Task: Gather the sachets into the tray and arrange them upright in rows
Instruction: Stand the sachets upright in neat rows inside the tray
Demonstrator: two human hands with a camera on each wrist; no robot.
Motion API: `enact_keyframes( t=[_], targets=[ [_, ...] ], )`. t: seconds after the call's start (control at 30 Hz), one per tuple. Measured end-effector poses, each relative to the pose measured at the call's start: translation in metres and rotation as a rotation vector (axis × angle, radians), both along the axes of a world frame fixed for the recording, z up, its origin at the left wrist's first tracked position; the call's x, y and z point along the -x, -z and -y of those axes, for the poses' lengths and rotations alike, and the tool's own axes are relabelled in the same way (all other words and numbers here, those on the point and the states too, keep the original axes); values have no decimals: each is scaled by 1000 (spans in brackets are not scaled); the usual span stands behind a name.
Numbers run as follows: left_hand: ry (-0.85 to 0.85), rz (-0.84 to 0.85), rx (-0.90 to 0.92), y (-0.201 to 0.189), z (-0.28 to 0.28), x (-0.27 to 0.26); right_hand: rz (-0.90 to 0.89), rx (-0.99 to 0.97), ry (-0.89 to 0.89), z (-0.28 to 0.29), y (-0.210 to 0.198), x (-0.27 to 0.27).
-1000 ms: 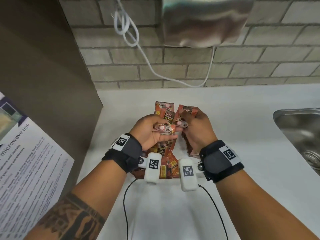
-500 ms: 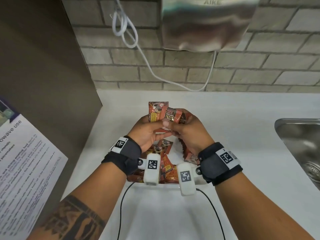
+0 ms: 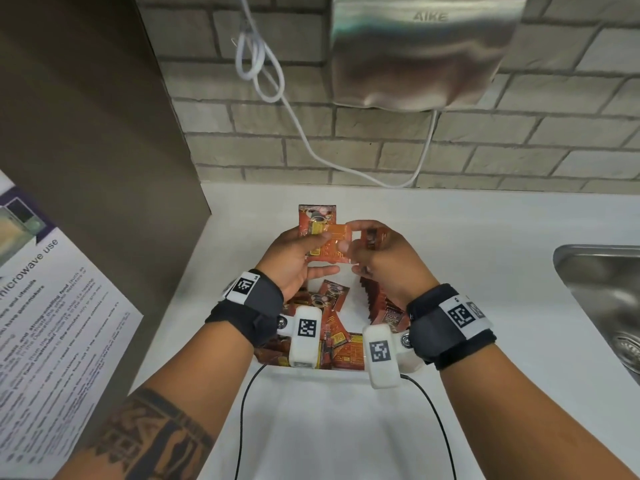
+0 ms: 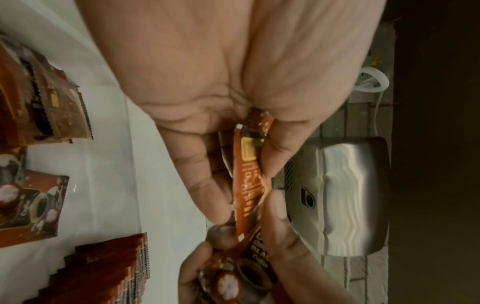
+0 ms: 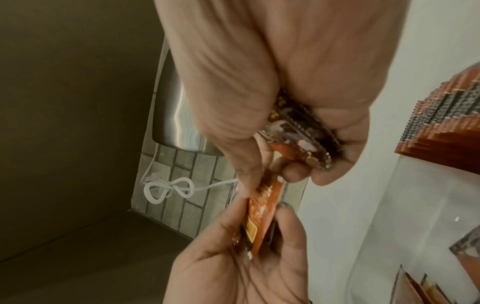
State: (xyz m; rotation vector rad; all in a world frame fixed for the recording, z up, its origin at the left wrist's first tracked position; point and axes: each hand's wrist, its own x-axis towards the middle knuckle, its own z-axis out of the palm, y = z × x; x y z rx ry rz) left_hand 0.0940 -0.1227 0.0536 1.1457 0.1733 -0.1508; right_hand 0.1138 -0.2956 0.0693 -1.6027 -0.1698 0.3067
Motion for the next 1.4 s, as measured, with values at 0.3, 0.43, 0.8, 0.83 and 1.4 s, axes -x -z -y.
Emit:
enact_keyframes(
  t=[0.3, 0.43, 0.8, 0.83, 1.4],
  targets=[
    [-49, -35, 4, 1, -3, -2, 305, 84, 178, 1, 2, -2],
    [-3, -39, 69, -2, -3, -2, 690, 375, 183, -5, 13, 3],
    [-53, 29, -157, -2, -9, -6, 220, 128, 259, 0, 17, -5],
    [-69, 25, -143, -2, -9, -7, 52, -21, 222, 0, 13, -4],
    [70, 105, -284, 2, 9, -4, -21, -286, 117, -16, 12, -6]
  ],
)
